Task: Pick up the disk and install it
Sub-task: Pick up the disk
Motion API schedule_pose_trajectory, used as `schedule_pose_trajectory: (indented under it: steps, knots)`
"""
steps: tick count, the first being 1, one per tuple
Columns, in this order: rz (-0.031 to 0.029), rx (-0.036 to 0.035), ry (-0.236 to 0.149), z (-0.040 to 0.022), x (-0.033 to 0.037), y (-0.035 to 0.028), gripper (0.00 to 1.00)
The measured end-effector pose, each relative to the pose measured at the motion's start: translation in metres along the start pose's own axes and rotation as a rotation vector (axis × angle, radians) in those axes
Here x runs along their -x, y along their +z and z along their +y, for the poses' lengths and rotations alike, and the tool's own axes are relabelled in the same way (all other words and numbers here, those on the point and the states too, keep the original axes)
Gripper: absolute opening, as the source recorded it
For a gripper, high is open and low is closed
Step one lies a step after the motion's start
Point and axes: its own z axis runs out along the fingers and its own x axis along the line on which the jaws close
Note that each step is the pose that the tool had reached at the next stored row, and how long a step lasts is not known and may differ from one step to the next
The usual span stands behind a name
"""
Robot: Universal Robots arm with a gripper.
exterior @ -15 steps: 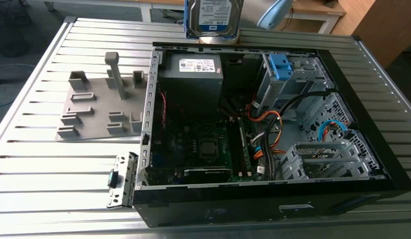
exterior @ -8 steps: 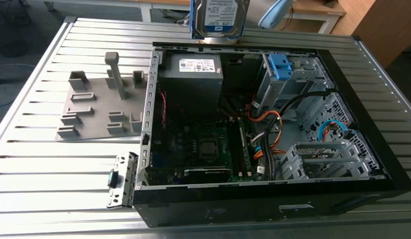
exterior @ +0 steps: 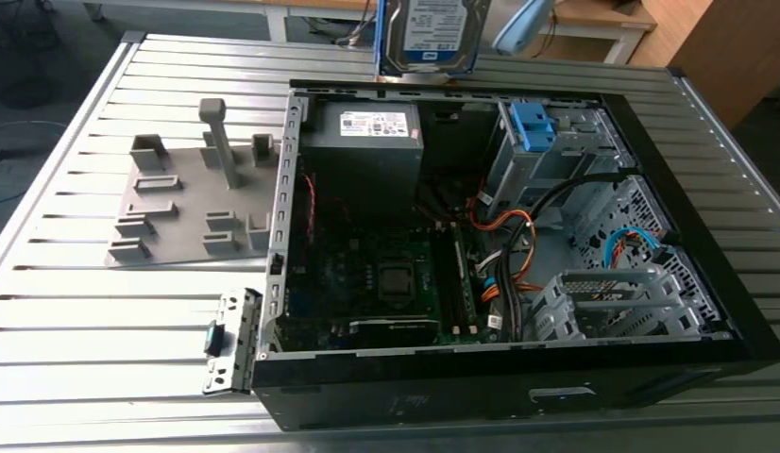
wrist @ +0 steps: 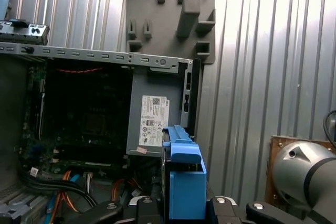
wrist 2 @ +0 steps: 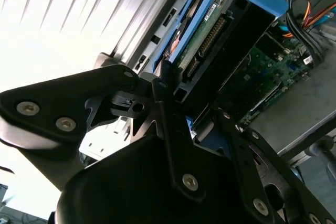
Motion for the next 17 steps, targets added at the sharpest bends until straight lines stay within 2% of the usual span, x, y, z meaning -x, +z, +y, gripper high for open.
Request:
schedule_pose_trajectory:
  steps: [4, 12, 17]
  knots:
    - [0.0, 0.0003, 0.0, -0.0067, -0.001, -0.0002, 0.36]
    - [-0.0001, 0.0002, 0.0, -0.0074, -0.0015, -0.0002, 0.36]
    - [0.0, 0.0003, 0.0, -0.0068, -0.0068, -0.0004, 0.36]
